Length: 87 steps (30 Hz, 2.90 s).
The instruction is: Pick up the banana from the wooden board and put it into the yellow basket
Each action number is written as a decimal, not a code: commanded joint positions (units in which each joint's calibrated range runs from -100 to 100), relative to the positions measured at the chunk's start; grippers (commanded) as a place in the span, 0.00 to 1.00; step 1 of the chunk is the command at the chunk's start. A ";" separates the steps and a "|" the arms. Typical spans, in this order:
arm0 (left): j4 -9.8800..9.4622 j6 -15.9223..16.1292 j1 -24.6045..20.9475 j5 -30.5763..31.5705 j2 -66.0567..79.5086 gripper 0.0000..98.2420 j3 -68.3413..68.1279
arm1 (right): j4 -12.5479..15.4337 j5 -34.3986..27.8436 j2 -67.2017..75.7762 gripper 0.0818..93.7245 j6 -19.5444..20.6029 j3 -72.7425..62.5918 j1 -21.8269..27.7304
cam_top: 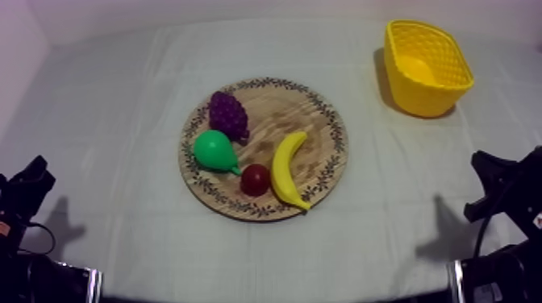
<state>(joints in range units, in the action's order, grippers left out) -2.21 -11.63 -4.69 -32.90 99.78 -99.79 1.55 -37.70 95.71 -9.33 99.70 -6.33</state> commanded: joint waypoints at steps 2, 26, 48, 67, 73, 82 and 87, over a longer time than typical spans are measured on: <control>0.03 -0.02 0.02 0.00 0.05 0.00 0.01 | -0.02 0.03 0.05 0.00 0.02 -0.04 -0.03; 0.03 -0.02 0.02 0.00 0.05 0.00 0.01 | -0.02 0.03 0.05 0.00 0.07 -0.04 -0.03; 0.03 -0.02 0.02 0.00 0.05 0.00 0.01 | 0.01 0.31 0.05 0.00 -2.52 -0.04 0.78; 0.03 0.00 0.02 0.00 0.05 0.00 0.01 | -5.13 3.05 -17.05 0.00 2.40 -15.99 -1.11; 0.03 -0.02 0.02 0.00 0.05 0.00 0.01 | -7.65 0.99 -23.57 0.00 5.25 -24.60 -3.31; 0.03 -0.02 0.02 0.00 0.05 0.00 0.01 | -10.62 -9.05 -30.54 0.00 9.62 -37.93 -9.51; 0.03 -0.02 0.02 0.00 0.05 0.00 0.01 | -10.45 -16.31 -34.68 0.00 10.79 -46.65 -12.88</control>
<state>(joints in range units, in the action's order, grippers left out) -2.21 -11.63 -4.69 -32.90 99.78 -99.79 -8.97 -51.18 62.28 1.14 57.43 -17.96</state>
